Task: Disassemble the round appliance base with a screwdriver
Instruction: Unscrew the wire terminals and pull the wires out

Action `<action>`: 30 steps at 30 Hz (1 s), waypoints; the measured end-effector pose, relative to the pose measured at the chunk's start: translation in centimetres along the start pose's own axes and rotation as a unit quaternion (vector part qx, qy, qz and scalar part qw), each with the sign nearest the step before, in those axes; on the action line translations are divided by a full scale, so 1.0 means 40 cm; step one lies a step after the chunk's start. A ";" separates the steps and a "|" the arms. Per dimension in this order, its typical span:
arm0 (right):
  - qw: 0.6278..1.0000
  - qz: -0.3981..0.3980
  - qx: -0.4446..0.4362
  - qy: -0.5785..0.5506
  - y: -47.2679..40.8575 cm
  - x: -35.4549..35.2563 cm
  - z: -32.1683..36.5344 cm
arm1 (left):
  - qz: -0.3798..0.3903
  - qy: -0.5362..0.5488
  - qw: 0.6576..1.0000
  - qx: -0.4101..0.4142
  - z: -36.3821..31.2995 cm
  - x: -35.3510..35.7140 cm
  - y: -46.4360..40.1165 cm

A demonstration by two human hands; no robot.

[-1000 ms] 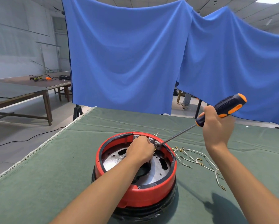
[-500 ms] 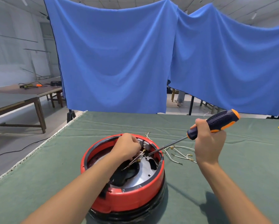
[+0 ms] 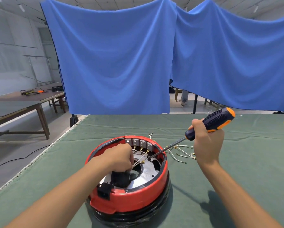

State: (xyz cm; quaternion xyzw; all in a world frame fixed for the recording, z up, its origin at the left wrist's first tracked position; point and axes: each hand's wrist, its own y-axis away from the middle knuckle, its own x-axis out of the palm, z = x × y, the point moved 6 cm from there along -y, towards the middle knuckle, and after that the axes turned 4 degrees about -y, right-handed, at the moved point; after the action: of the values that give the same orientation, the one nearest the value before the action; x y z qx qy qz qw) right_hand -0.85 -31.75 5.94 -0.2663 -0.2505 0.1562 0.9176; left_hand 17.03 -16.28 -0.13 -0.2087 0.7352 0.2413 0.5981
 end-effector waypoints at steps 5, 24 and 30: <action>1.000 -0.004 0.009 -0.007 0.001 -0.006 -0.006 | -0.052 -0.053 0.997 -0.008 0.001 0.011 -0.006; 0.999 -0.037 -0.007 -0.019 -0.017 -0.028 0.031 | -0.251 0.067 0.965 0.023 -0.091 -0.097 -0.011; 0.979 -0.191 -0.064 -0.030 -0.083 -0.140 0.102 | -0.203 0.020 0.977 0.054 -0.241 -0.084 -0.096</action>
State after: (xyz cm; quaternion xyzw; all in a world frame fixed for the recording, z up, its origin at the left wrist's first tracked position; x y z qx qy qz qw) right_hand -7.19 -35.10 8.69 -0.2669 -0.3335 -0.0303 0.9037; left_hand 12.45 -25.10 4.38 -0.3259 0.7011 0.0705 0.6303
